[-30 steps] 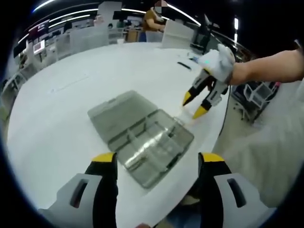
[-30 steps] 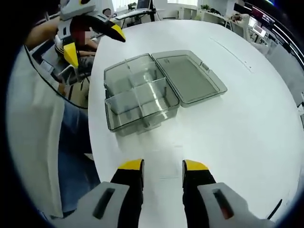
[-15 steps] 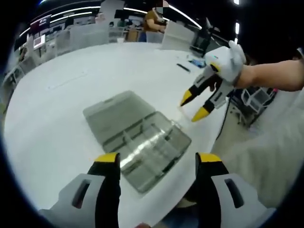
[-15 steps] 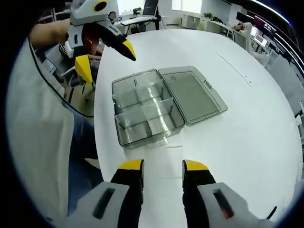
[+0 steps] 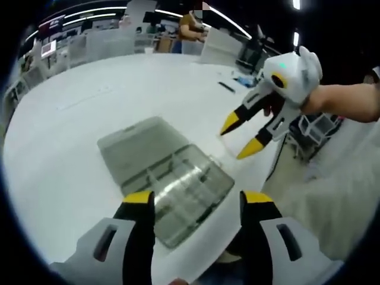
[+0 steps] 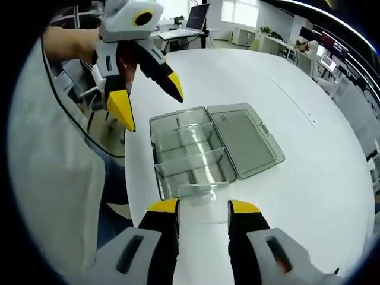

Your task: Insert the divider into the dual guide fixture by aligning both edges with the guide slots and pushing it downward to the bottom, including one-sided entry, uneven engagement, binding, and posture correction.

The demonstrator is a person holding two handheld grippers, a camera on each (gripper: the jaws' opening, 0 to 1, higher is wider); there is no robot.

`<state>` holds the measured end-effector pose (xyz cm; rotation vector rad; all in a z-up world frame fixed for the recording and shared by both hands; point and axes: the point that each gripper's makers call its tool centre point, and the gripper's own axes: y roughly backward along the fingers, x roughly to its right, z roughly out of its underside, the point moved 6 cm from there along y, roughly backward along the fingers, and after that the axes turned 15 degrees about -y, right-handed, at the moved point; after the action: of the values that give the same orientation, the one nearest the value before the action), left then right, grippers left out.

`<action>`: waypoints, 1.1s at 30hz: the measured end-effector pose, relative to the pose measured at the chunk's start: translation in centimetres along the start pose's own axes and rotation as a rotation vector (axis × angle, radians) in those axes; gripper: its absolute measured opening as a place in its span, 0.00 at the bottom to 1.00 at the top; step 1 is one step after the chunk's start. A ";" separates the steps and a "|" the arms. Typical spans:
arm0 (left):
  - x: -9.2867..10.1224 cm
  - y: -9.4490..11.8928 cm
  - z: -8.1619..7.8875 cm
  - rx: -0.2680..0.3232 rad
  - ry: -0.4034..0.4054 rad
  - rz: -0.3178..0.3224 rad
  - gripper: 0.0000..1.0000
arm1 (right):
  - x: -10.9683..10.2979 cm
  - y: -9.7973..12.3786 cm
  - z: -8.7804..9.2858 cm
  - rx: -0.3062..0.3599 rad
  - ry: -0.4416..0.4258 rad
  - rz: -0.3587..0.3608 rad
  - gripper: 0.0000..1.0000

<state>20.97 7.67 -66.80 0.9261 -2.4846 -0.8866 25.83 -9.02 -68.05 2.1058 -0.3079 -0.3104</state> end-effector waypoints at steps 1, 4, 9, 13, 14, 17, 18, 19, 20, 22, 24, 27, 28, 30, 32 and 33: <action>0.0 0.0 -0.1 0.000 -0.001 0.001 0.55 | 0.0 0.0 -0.1 0.001 0.001 -0.001 0.27; 0.1 -0.1 -0.3 0.004 -0.002 0.003 0.54 | -0.4 0.2 -0.4 0.011 0.006 -0.003 0.27; 0.3 -0.4 -0.8 0.014 0.001 0.007 0.53 | -0.7 0.4 -0.9 0.024 0.019 -0.005 0.27; 0.2 -0.4 -1.1 0.024 0.014 0.004 0.51 | -1.0 0.6 -1.2 0.035 0.028 -0.009 0.27; 0.2 -0.4 -1.3 0.029 0.021 0.000 0.50 | -1.1 0.6 -1.2 0.038 0.030 -0.011 0.27; 0.1 -0.2 -1.7 0.051 0.052 0.004 0.48 | -1.4 0.7 -1.4 0.046 0.036 -0.015 0.27; 0.0 -0.2 -1.8 0.056 0.063 0.005 0.46 | -1.5 0.7 -1.5 0.048 0.039 -0.016 0.27; 0.0 -0.2 -1.8 0.060 0.072 0.007 0.46 | -1.5 0.7 -1.6 0.050 0.041 -0.017 0.27; 0.1 -0.3 -1.9 0.068 0.088 0.013 0.45 | -1.6 0.8 -1.7 0.054 0.046 -0.017 0.27; 0.2 -0.3 -2.0 0.074 0.104 0.020 0.44 | -1.8 0.9 -1.9 0.061 0.049 -0.021 0.27; 0.2 -0.3 -2.1 0.076 0.105 0.019 0.43 | -1.9 0.9 -2.0 0.064 0.057 -0.021 0.27; 0.4 -0.4 -2.2 0.080 0.108 0.024 0.41 | -2.0 1.0 -2.2 0.072 0.060 -0.022 0.27; 0.5 -0.4 -2.3 0.082 0.110 0.025 0.41 | -2.1 1.0 -2.2 0.074 0.061 -0.023 0.27; 0.6 -0.4 -2.5 0.089 0.123 0.037 0.38 | -2.2 1.0 -2.3 0.076 0.065 -0.025 0.27; 0.8 -0.5 -2.7 0.098 0.136 0.046 0.37 | -2.4 1.1 -2.4 0.081 0.071 -0.027 0.27; 0.9 -0.5 -2.8 0.100 0.139 0.049 0.36 | -2.5 1.1 -2.5 0.084 0.073 -0.028 0.27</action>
<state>21.97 5.58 -64.98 0.9221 -2.4392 -0.6646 24.28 -6.75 -65.57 2.1999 -0.2526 -0.2401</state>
